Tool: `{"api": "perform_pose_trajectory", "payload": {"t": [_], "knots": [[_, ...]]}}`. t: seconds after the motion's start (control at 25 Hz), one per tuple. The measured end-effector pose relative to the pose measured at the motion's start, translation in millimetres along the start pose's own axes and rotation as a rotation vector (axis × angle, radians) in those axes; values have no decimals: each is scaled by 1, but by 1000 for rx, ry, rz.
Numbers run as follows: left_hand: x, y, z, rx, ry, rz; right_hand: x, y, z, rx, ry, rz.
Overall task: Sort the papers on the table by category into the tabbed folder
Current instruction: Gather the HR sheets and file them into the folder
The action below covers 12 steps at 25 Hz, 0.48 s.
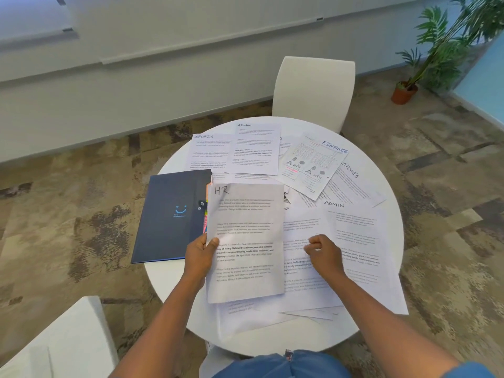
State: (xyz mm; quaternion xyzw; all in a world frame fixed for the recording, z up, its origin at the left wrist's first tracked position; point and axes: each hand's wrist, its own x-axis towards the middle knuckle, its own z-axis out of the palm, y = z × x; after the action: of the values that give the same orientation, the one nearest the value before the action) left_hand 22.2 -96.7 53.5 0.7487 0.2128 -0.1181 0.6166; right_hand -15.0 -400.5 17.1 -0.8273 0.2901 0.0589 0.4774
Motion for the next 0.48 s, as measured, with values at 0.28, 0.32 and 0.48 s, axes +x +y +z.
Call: {"api": "perform_pose_trajectory", "payload": {"t": [0.28,0.32,0.48], "knots": [[5,-21,-23,-35,101,-133,6,33,-14,-514,107,247],[5,-21,-24,-34,104,-148,7,34,-13,-541,91,278],[5,-21,-25,6,101,-152,8,41,-8,-618,68,286]]}}
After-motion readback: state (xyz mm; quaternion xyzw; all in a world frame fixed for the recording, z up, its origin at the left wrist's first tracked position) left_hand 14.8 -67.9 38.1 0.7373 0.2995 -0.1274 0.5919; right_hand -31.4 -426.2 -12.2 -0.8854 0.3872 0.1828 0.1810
